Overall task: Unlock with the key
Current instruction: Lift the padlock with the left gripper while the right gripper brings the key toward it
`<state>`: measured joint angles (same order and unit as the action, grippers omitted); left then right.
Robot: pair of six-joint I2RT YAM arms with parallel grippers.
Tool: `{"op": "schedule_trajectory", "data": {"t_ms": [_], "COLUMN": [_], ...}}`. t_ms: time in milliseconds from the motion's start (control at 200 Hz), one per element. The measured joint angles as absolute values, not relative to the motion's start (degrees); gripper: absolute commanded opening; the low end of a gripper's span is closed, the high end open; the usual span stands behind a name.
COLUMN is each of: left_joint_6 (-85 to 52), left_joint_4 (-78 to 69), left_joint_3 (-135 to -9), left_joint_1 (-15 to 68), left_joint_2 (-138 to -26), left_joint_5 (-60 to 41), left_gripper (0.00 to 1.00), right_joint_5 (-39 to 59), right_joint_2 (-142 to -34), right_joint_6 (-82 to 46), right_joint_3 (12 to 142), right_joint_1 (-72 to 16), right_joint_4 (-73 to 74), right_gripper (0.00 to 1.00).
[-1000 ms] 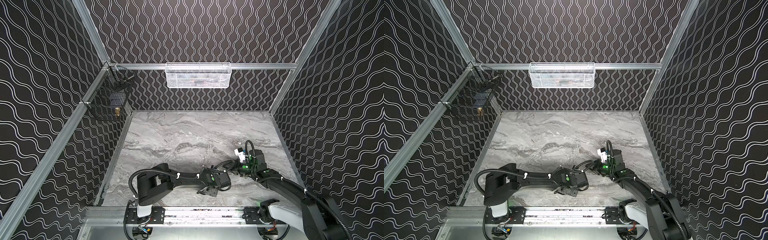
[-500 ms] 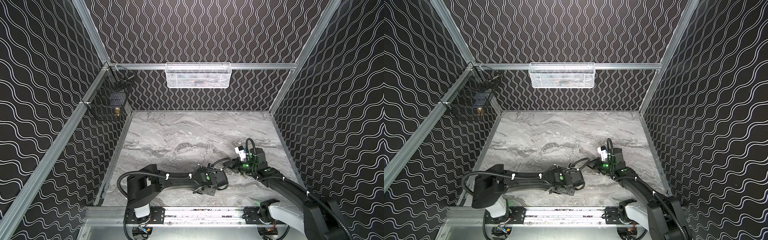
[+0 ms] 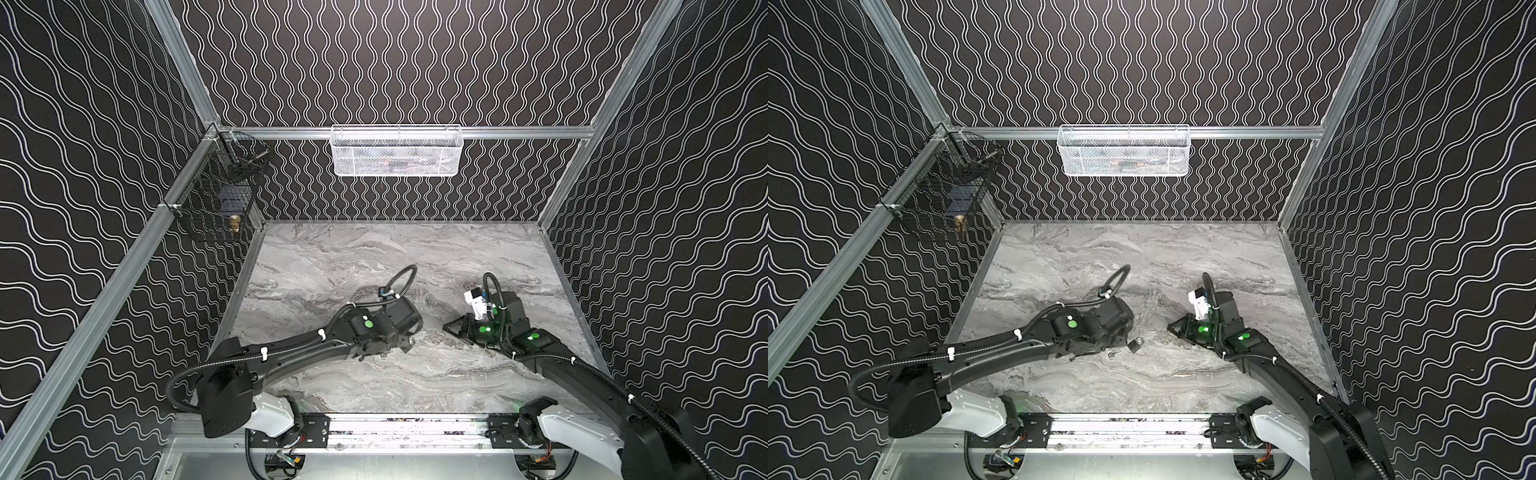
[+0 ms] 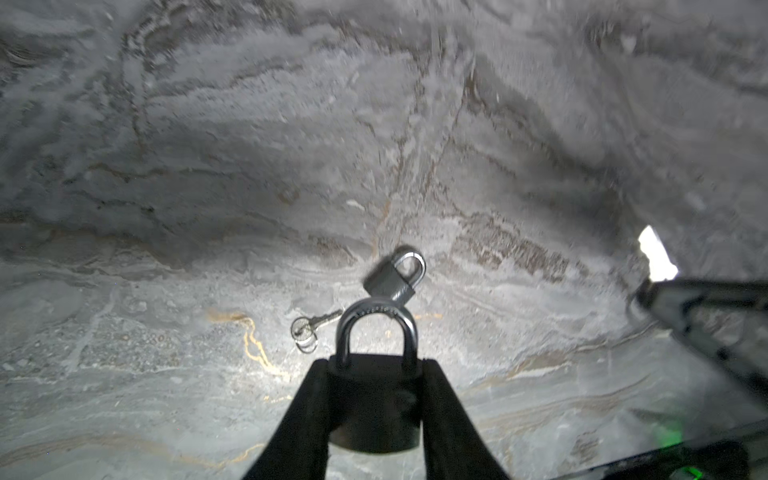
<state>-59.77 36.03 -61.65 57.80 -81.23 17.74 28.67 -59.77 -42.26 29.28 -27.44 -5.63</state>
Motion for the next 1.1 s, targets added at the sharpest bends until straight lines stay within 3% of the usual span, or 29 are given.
{"op": "schedule_trajectory", "data": {"t_ms": [255,500,1101], "left_joint_6": [-63.22,-67.31,-72.93], "left_joint_4": [32.6,31.2,30.57], "left_joint_3": [-63.29,-63.75,-64.12], "left_joint_1": [54.08,52.6,52.56], "left_joint_2": [-79.61,-80.77,-81.8], "left_joint_5": [17.72,17.34,17.69], "left_gripper": [0.14,0.13,0.13], "right_joint_5": [17.26,8.34,-1.28], "right_joint_2": [-61.52,-66.15,-74.19], "right_joint_6": [-51.75,-59.33,-60.45], "right_joint_3": [27.94,26.11,28.91], "right_joint_1": [-42.57,-50.33,-55.77], "right_joint_4": [0.4,10.22,25.26], "right_gripper": [0.0,0.0,0.0]}}
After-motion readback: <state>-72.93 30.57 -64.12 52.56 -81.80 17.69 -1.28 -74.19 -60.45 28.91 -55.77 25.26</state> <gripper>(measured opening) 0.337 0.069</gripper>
